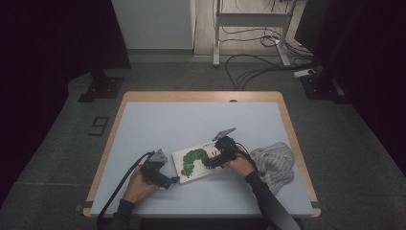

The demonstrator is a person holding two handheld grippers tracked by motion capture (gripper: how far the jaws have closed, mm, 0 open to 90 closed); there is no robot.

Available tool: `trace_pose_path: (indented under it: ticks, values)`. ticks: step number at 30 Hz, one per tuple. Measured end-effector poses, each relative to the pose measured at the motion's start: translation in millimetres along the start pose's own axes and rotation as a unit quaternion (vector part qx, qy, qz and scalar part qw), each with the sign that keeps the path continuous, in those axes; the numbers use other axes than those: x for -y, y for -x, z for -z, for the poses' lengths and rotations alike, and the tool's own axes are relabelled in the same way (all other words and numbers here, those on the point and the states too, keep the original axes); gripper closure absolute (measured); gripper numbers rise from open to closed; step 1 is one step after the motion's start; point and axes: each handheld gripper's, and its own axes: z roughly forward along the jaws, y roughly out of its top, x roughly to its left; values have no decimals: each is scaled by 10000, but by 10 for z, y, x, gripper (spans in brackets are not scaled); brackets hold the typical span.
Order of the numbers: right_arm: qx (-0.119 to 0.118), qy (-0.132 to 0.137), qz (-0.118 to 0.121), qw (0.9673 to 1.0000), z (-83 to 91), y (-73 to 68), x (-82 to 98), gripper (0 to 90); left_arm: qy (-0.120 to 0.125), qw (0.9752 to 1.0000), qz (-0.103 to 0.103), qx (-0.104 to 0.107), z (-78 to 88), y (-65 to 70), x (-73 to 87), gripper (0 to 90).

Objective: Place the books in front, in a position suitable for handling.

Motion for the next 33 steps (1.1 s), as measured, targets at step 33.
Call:
trace_pose_path:
  ticks: [33]
  values:
    - [979,-75,244,9949,905,96,213,31,-19,9994,198,-289,175,41,196,0]
